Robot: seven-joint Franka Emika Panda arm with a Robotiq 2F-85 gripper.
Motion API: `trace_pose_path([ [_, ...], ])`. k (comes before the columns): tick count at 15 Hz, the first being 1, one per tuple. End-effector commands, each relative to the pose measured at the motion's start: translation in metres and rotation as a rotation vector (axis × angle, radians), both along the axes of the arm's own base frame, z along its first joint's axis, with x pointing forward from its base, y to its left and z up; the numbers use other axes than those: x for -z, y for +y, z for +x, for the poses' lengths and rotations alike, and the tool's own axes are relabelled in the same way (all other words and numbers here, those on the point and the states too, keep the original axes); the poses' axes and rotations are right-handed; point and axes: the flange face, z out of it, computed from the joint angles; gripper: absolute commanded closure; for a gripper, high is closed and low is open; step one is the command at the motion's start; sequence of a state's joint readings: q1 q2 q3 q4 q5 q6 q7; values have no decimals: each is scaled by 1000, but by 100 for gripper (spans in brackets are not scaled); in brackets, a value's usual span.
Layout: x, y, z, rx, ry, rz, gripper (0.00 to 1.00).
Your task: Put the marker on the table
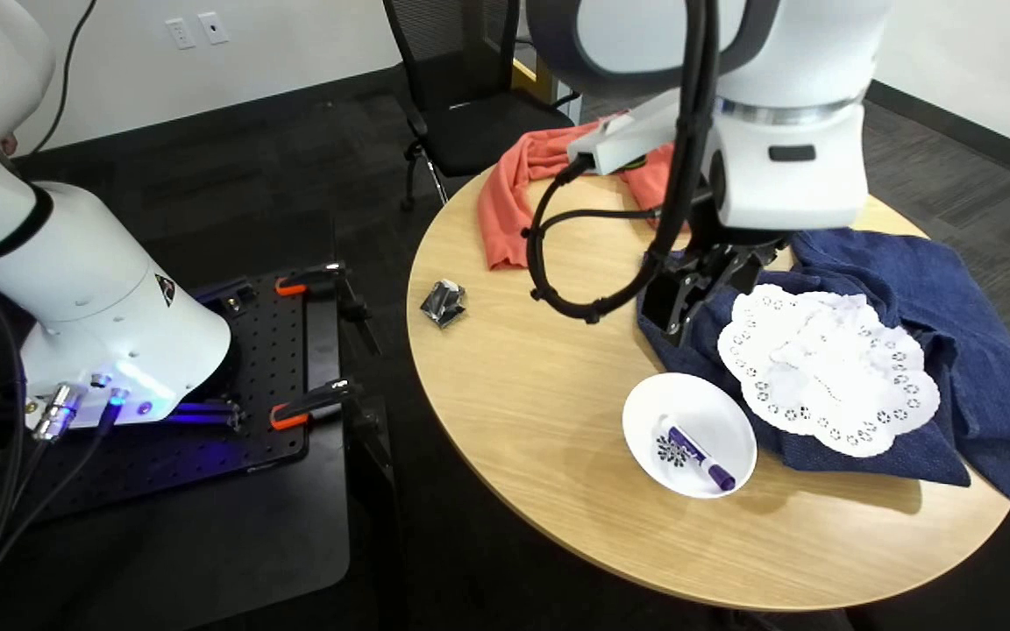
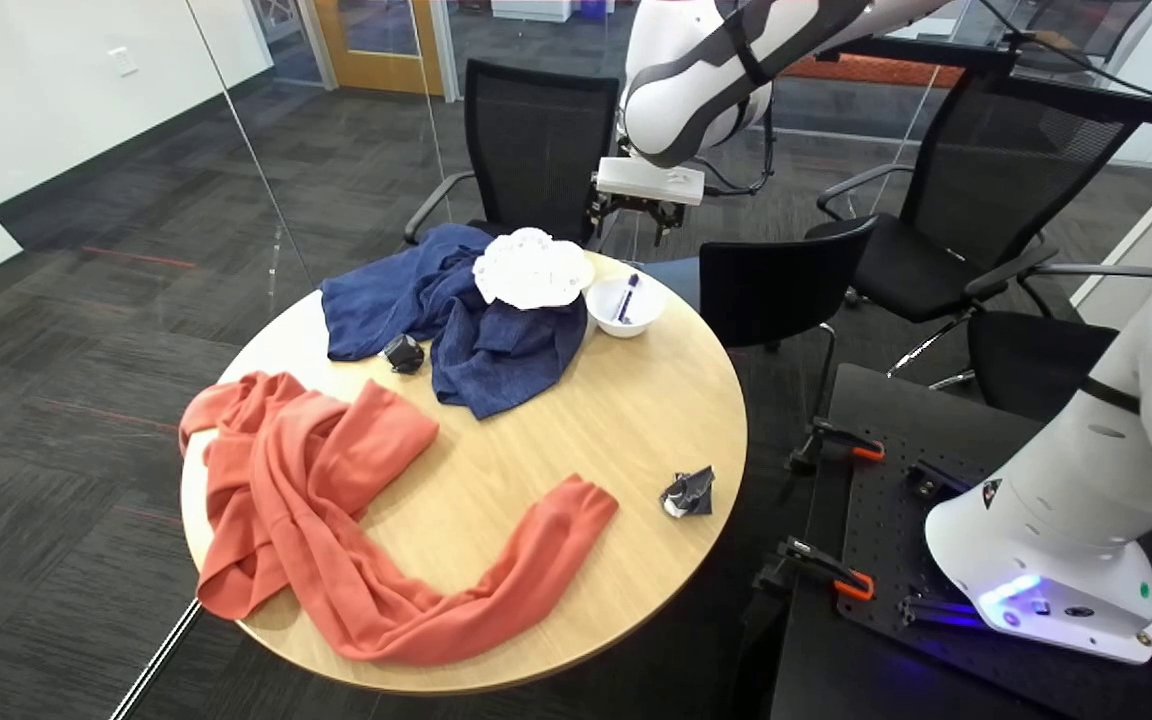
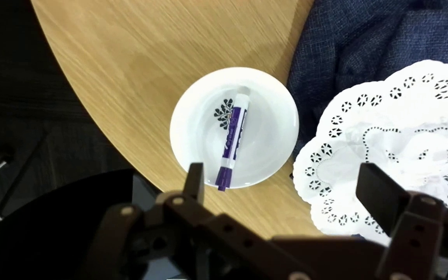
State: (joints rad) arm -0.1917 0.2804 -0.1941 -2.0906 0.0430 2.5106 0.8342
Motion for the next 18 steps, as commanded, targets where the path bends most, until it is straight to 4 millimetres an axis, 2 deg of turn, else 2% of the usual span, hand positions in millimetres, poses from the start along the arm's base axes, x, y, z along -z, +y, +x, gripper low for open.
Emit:
trace_pose_path([
  [1, 28, -15, 17, 79, -7, 13, 0],
  [10, 94, -38, 35, 147, 56, 5, 0],
  [18, 128, -61, 33, 188, 90, 4, 0],
])
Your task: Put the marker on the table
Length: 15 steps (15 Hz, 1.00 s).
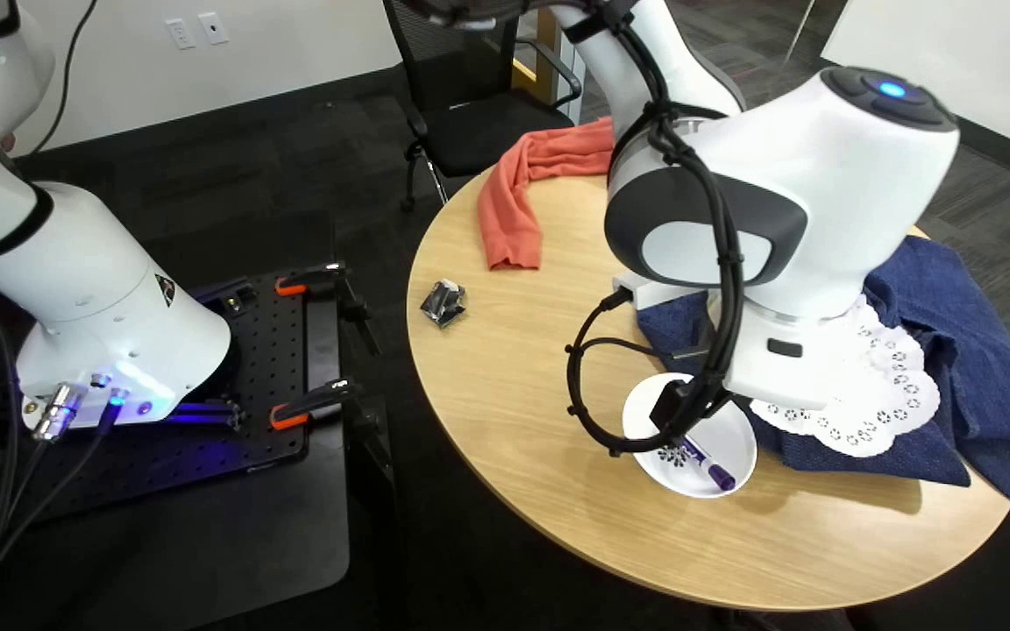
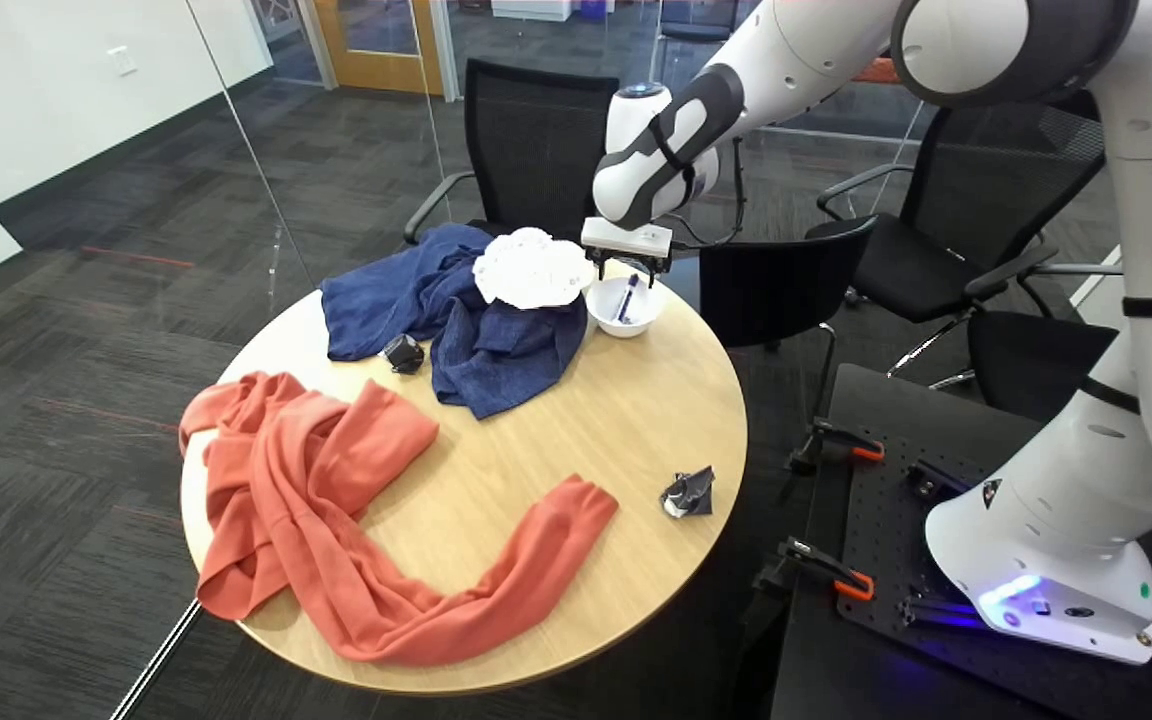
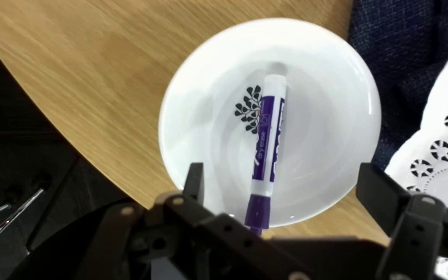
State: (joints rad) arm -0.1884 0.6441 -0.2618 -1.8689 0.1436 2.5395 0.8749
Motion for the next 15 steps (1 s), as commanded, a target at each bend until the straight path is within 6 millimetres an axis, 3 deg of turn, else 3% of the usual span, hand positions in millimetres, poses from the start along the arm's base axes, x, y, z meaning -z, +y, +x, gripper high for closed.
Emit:
trace_pose_path([
  [1, 8, -12, 4, 41, -3, 1, 0],
  [4, 16, -15, 3, 44, 11, -1, 10],
  [5, 20, -16, 3, 45, 16, -1, 20],
  [8, 30, -17, 1, 46, 34, 1, 28],
  [14, 47, -19, 3, 51, 48, 5, 26],
  [15, 48, -19, 4, 53, 48, 5, 50],
])
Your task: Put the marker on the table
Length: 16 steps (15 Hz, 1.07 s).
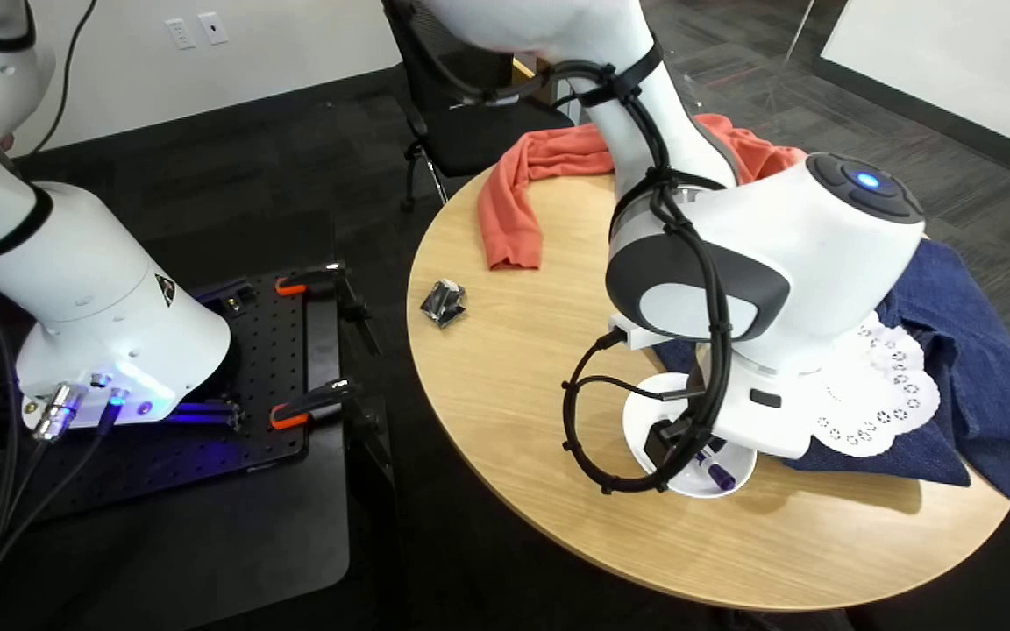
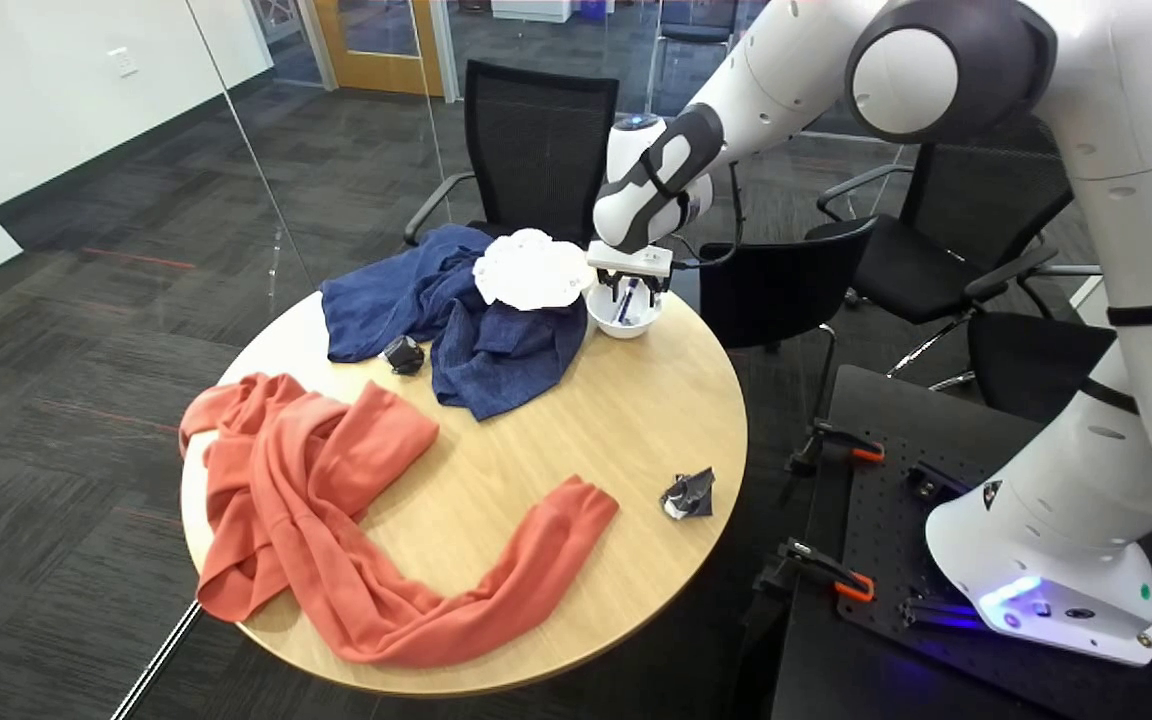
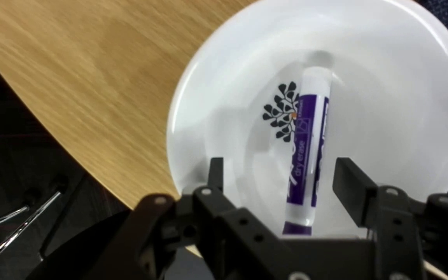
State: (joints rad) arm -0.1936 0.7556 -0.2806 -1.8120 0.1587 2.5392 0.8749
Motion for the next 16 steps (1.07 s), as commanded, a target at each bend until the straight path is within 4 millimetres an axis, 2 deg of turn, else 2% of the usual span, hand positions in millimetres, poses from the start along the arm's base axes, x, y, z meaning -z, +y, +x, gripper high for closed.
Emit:
trace_pose_path([
  [1, 4, -4, 10, 33, -9, 9, 51],
  [2, 4, -4, 12, 34, -12, 9, 53],
  [8, -7, -4, 17, 38, -33, -1, 99],
  [9, -11, -3, 17, 35, -34, -2, 100],
  [10, -18, -1, 14, 36, -35, -2, 95],
  [11, -25, 0, 13, 36, -42, -3, 95],
  [16, -87, 10, -1, 34, -110, -17, 95],
])
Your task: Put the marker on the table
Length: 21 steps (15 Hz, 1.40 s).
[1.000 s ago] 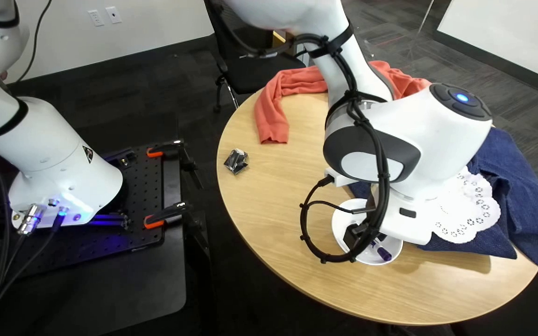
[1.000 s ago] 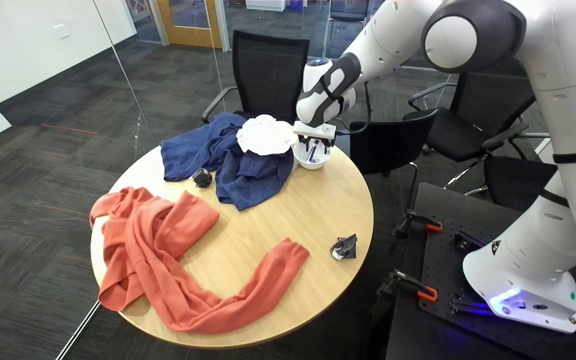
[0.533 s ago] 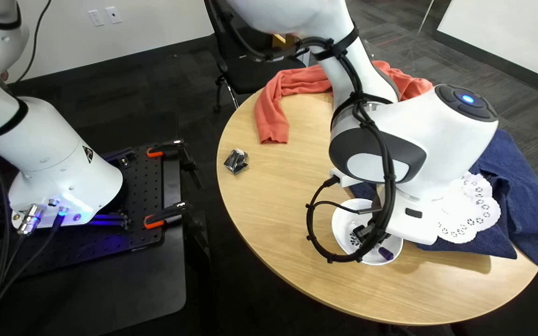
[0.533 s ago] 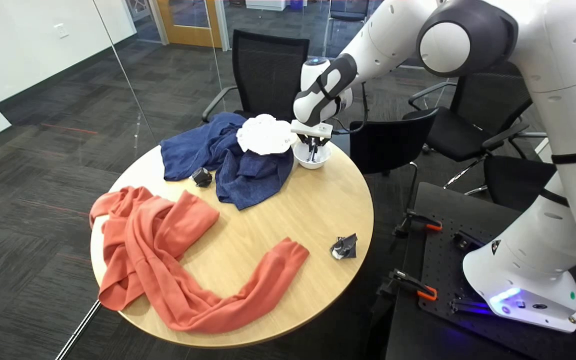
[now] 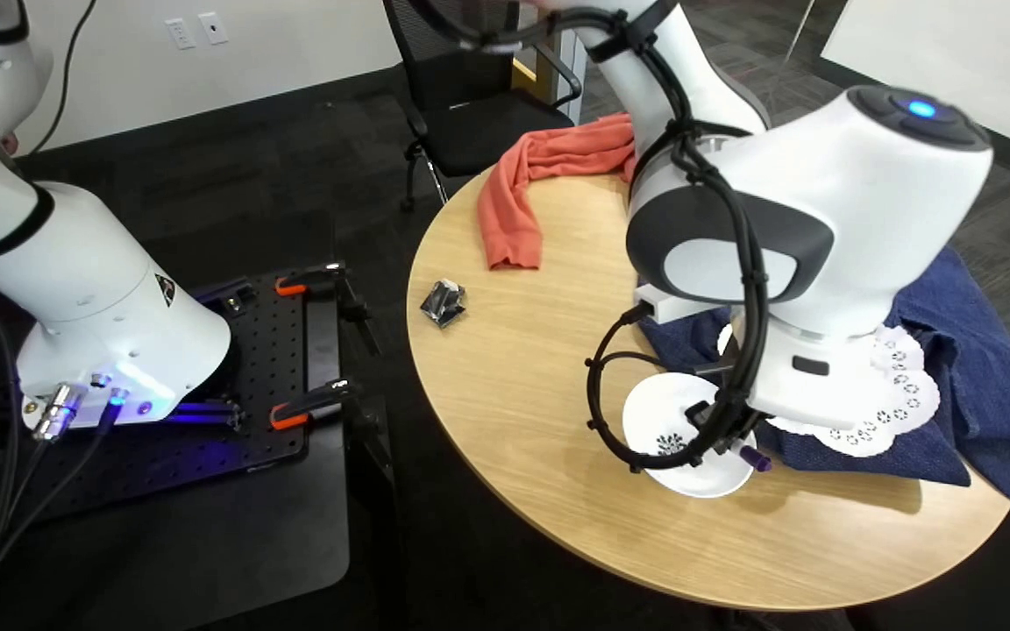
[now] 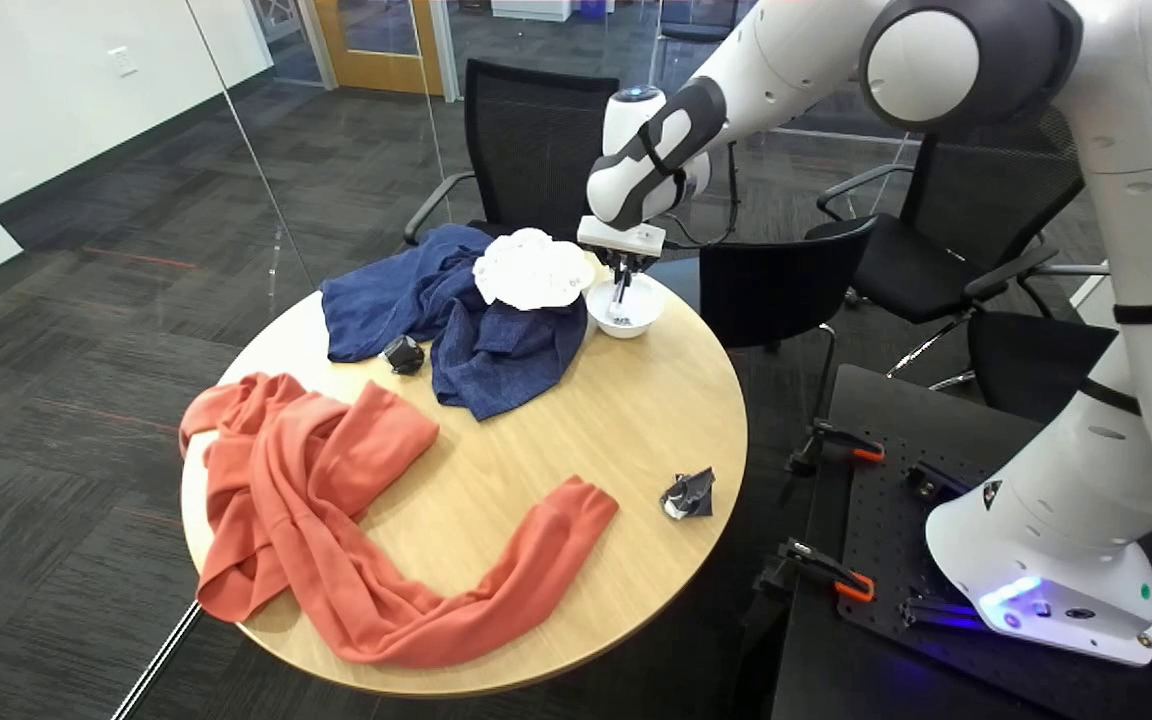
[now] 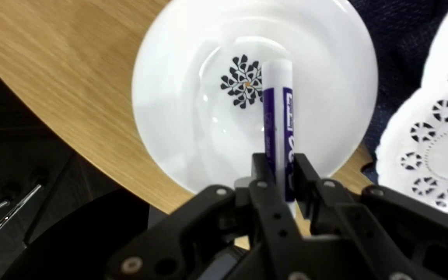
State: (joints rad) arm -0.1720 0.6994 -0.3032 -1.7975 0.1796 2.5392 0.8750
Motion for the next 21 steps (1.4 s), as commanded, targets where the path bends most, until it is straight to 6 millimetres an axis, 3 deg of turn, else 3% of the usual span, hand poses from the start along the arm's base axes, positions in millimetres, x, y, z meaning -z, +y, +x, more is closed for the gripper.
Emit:
trace_pose_path([
  [1, -56, 16, -18, 16, -49, 9, 95],
  [4, -83, 36, -21, -23, -74, 18, 95],
  [7, -91, 63, -22, -72, -66, 35, 95],
  [16, -50, 150, -12, -211, 4, 124, 95],
  [21, -20, 182, -5, -248, 26, 175, 95],
])
